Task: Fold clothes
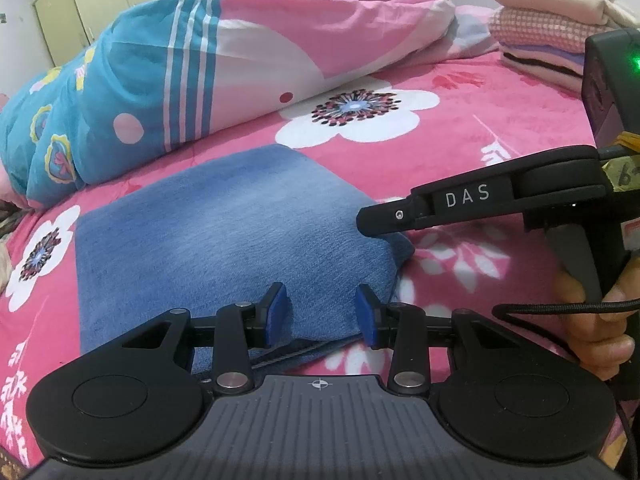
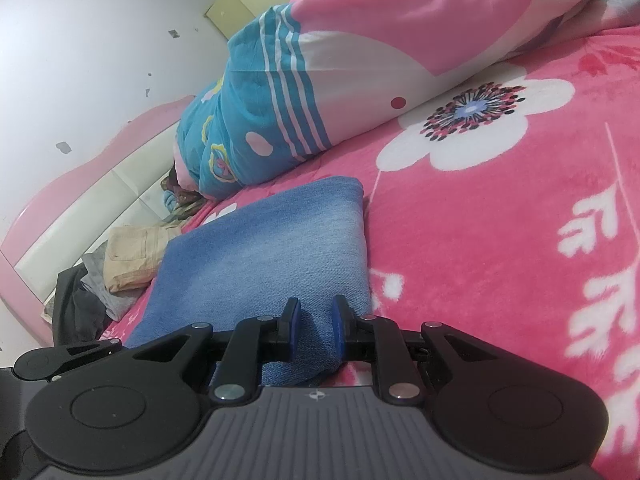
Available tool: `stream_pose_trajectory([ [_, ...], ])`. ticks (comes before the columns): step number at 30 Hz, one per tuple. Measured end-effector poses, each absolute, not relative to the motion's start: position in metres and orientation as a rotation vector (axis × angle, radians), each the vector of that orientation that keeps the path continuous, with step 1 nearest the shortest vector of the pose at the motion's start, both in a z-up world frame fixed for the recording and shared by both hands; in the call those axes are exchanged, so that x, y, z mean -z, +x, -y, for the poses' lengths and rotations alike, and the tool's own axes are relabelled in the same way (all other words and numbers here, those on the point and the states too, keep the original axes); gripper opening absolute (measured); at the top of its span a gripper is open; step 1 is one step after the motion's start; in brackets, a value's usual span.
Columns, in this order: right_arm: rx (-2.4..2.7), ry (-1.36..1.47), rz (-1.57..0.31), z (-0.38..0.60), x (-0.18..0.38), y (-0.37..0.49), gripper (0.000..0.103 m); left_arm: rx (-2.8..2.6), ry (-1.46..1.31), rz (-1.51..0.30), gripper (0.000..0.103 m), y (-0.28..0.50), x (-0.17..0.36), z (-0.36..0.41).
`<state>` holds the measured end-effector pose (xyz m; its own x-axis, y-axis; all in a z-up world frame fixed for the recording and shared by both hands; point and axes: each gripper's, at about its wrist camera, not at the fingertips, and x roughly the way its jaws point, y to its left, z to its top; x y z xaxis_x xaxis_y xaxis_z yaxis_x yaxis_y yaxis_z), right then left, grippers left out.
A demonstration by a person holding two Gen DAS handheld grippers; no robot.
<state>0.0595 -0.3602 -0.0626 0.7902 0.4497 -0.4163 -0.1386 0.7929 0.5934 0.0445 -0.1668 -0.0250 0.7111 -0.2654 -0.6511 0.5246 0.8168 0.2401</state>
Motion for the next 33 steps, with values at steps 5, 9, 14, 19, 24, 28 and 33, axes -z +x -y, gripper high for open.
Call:
stream_pose_trajectory([
  [5, -0.336, 0.572, -0.579, 0.3603, 0.0627, 0.0598, 0.018, 0.459, 0.429, -0.632, 0.038, 0.0434, 0.0263, 0.1655],
  [9, -0.338, 0.575, -0.578, 0.3611, 0.0631, 0.06, 0.018, 0.458, 0.431, -0.629, 0.038, 0.0426, 0.0269, 0.1656],
  [14, -0.339, 0.581, -0.577, 0.3615, 0.0642, 0.0601, 0.018, 0.457, 0.433, -0.626, 0.038, 0.0417, 0.0276, 0.1658],
  [19, -0.34, 0.585, -0.576, 0.3615, 0.0646, 0.0598, 0.018, 0.455, 0.437, -0.623, 0.038, 0.0408, 0.028, 0.166],
  [24, -0.343, 0.592, -0.575, 0.3624, 0.0651, 0.0598, 0.018, 0.455, 0.441, -0.621, 0.038, 0.0397, 0.0287, 0.1656],
  [28, -0.344, 0.597, -0.575, 0.363, 0.0657, 0.0594, 0.018, 0.455, 0.443, -0.618, 0.038, 0.0391, 0.0289, 0.1652],
  [33, -0.345, 0.602, -0.574, 0.3633, 0.0661, 0.0598, 0.018, 0.47, 0.428, -0.609, 0.038, 0.0386, 0.0291, 0.161],
])
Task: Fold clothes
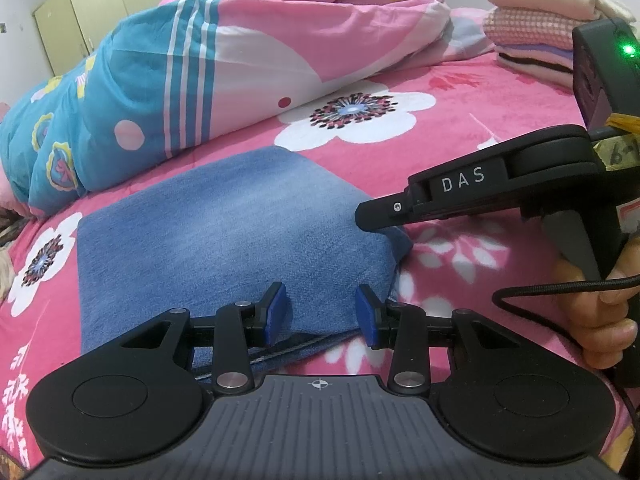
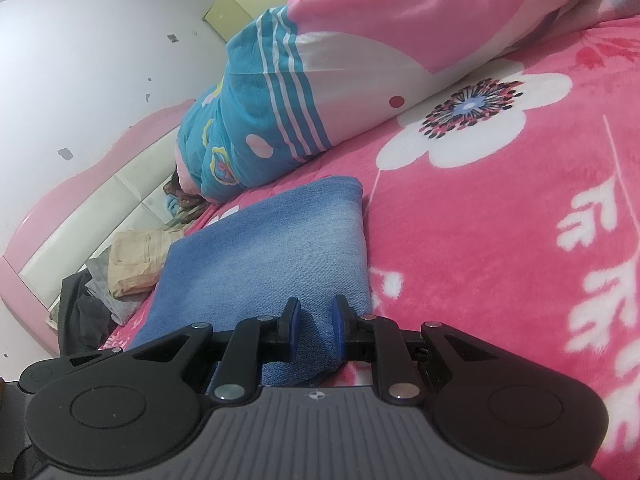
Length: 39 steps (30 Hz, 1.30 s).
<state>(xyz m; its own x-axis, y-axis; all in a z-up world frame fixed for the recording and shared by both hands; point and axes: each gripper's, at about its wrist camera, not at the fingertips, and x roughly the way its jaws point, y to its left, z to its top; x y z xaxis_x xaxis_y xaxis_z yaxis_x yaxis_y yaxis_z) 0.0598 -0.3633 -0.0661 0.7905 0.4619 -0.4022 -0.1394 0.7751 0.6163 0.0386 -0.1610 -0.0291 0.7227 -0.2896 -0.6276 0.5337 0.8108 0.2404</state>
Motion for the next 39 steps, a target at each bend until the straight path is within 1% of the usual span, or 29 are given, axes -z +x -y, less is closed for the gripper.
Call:
stream_pose_trajectory([
  [2, -0.347, 0.606, -0.573, 0.364, 0.066, 0.06, 0.018, 0.49, 0.404, -0.603, 0.039, 0.038, 0.028, 0.156],
  [3, -0.347, 0.608, -0.573, 0.364, 0.067, 0.06, 0.018, 0.511, 0.379, -0.599, 0.042, 0.037, 0.027, 0.151],
  [5, -0.348, 0.611, -0.571, 0.365, 0.067, 0.06, 0.018, 0.553, 0.327, -0.585, 0.044, 0.032, 0.024, 0.139],
  [11, -0.37, 0.679, -0.55, 0.373, 0.072, 0.057, 0.019, 0.619, 0.325, -0.479, 0.045, 0.001, 0.025, 0.111],
  [14, -0.405, 0.776, -0.523, 0.385, 0.08, 0.054, 0.025, 0.606, 0.36, -0.432, 0.045, -0.012, 0.027, 0.1],
  [16, -0.417, 0.83, -0.505, 0.392, 0.084, 0.052, 0.025, 0.582, 0.38, -0.403, 0.045, -0.018, 0.027, 0.094],
  [17, -0.418, 0.839, -0.495, 0.394, 0.084, 0.051, 0.026, 0.568, 0.382, -0.392, 0.045, -0.019, 0.027, 0.092],
  [20, -0.401, 0.832, -0.457, 0.395, 0.08, 0.045, 0.035, 0.536, 0.384, -0.357, 0.045, -0.019, 0.023, 0.089],
  [21, -0.391, 0.833, -0.441, 0.397, 0.078, 0.041, 0.035, 0.533, 0.387, -0.343, 0.045, -0.018, 0.022, 0.089],
  [26, -0.343, 0.846, -0.39, 0.403, 0.072, 0.017, 0.035, 0.546, 0.481, -0.289, 0.045, -0.011, 0.025, 0.101],
  [28, -0.337, 0.804, -0.397, 0.399, 0.069, 0.005, 0.035, 0.557, 0.511, -0.286, 0.045, -0.009, 0.029, 0.108],
  [31, -0.312, 0.659, -0.468, 0.382, 0.064, -0.004, 0.032, 0.588, 0.541, -0.279, 0.045, -0.004, 0.036, 0.12],
  [35, -0.306, 0.497, -0.522, 0.356, 0.059, -0.004, 0.023, 0.604, 0.619, -0.245, 0.045, 0.002, 0.043, 0.138],
  [37, -0.318, 0.436, -0.525, 0.346, 0.055, 0.001, 0.021, 0.608, 0.642, -0.242, 0.04, 0.007, 0.045, 0.145],
  [38, -0.322, 0.426, -0.53, 0.343, 0.054, 0.004, 0.019, 0.609, 0.641, -0.244, 0.034, 0.009, 0.045, 0.145],
  [39, -0.325, 0.415, -0.536, 0.34, 0.053, 0.008, 0.017, 0.61, 0.634, -0.247, 0.026, 0.011, 0.044, 0.145],
])
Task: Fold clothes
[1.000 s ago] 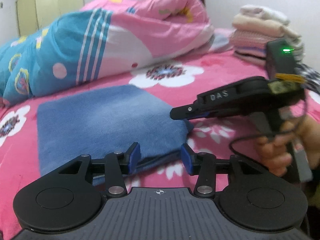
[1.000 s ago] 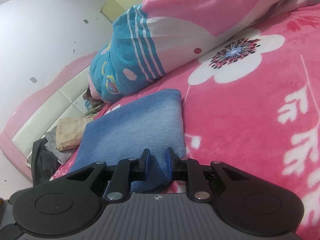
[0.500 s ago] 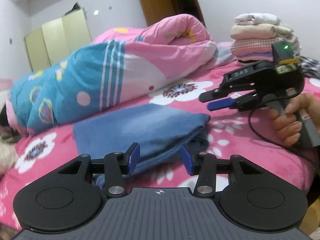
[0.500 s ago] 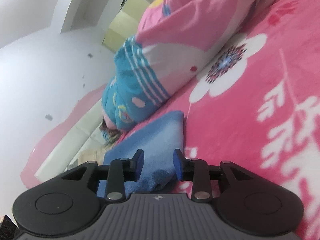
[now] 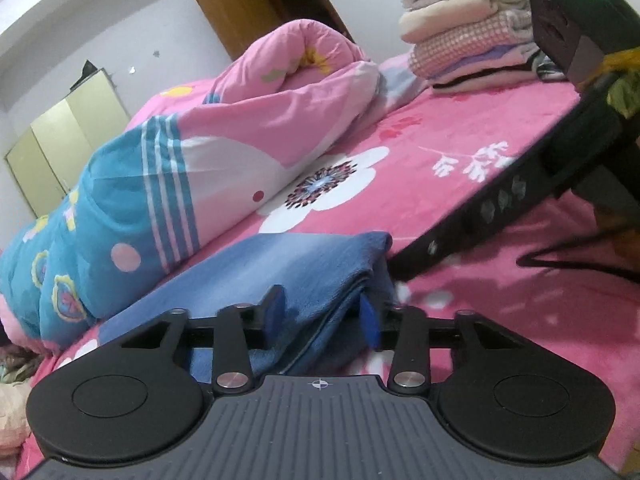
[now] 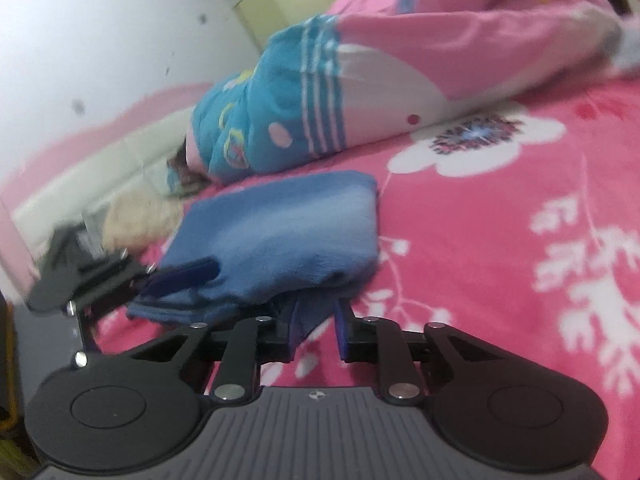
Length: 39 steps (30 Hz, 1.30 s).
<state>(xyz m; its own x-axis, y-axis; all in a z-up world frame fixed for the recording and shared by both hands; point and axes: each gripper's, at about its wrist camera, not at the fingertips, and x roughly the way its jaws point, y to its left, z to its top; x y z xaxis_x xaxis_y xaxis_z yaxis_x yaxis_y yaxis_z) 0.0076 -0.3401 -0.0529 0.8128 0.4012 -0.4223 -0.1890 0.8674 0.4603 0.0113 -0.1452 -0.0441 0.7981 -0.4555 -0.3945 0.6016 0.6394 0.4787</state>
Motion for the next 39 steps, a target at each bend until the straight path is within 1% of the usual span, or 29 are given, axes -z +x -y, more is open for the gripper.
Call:
stream_pose_trajectory([
  [3, -0.334, 0.385, -0.551, 0.332, 0.05, 0.018, 0.013, 0.613, 0.605, -0.256, 0.011, 0.017, 0.041, 0.143],
  [6, -0.344, 0.354, -0.567, 0.324, 0.047, 0.028, 0.011, 0.629, 0.54, -0.271, 0.007, 0.021, 0.036, 0.138],
  [9, -0.353, 0.323, -0.582, 0.316, 0.044, 0.038, 0.009, 0.649, 0.467, -0.282, 0.005, 0.024, 0.03, 0.132],
  [13, -0.349, 0.398, -0.591, 0.315, 0.046, 0.05, 0.009, 0.658, 0.407, -0.286, 0.004, 0.028, 0.026, 0.127],
  [20, -0.371, 0.59, -0.615, 0.331, 0.057, 0.042, 0.009, 0.679, 0.325, -0.295, 0.004, 0.031, 0.022, 0.12],
  [24, -0.359, 0.745, -0.608, 0.335, 0.068, 0.058, 0.009, 0.675, 0.354, -0.302, 0.004, 0.03, 0.028, 0.121],
  [29, -0.325, 0.858, -0.617, 0.359, 0.073, 0.035, 0.01, 0.695, 0.499, -0.265, 0.005, 0.02, 0.045, 0.128],
  [32, -0.246, 0.834, -0.563, 0.379, 0.059, 0.017, 0.01, 0.697, 0.567, -0.245, 0.005, 0.017, 0.056, 0.129],
  [36, -0.252, 0.73, -0.485, 0.377, 0.033, 0.022, 0.01, 0.698, 0.585, -0.252, 0.005, 0.016, 0.058, 0.128],
  [39, -0.28, 0.595, -0.506, 0.352, 0.028, 0.035, 0.01, 0.698, 0.596, -0.259, 0.006, 0.015, 0.058, 0.127],
])
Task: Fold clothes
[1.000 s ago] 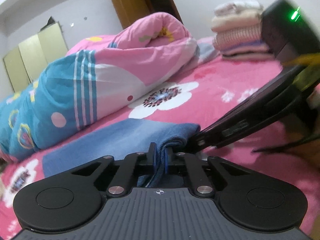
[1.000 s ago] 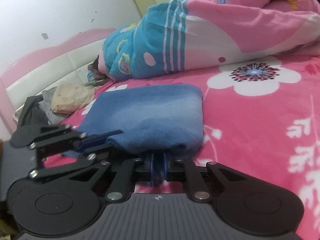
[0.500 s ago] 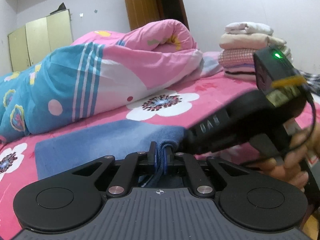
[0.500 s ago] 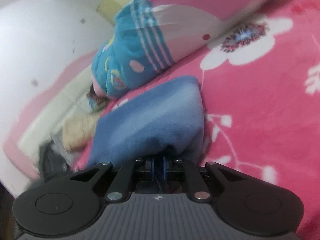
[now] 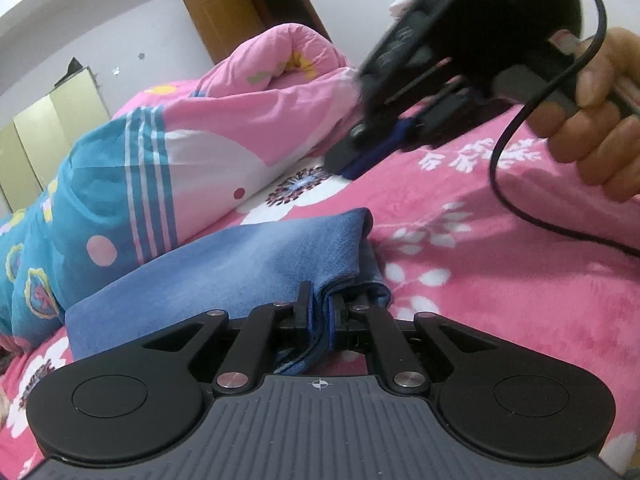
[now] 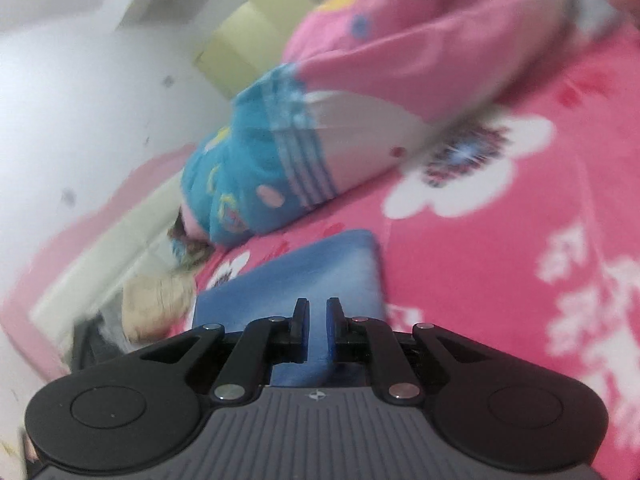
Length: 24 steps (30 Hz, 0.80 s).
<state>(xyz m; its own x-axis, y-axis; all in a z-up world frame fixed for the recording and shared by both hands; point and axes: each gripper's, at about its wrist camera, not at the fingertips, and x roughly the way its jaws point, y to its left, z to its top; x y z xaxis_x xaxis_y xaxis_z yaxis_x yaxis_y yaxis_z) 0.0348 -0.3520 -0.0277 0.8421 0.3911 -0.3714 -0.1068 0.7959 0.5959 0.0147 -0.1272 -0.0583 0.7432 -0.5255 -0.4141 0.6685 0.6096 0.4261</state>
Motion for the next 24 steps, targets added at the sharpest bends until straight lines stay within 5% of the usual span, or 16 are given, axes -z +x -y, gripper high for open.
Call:
stream_pose_trajectory([
  [12, -0.264, 0.528, -0.594, 0.334, 0.055, 0.042, 0.008, 0.721, 0.255, -0.342, 0.021, 0.021, 0.016, 0.104],
  [24, -0.184, 0.522, -0.561, 0.354, 0.022, 0.035, 0.01, 0.661, 0.281, -0.402, 0.022, 0.039, 0.044, 0.128],
])
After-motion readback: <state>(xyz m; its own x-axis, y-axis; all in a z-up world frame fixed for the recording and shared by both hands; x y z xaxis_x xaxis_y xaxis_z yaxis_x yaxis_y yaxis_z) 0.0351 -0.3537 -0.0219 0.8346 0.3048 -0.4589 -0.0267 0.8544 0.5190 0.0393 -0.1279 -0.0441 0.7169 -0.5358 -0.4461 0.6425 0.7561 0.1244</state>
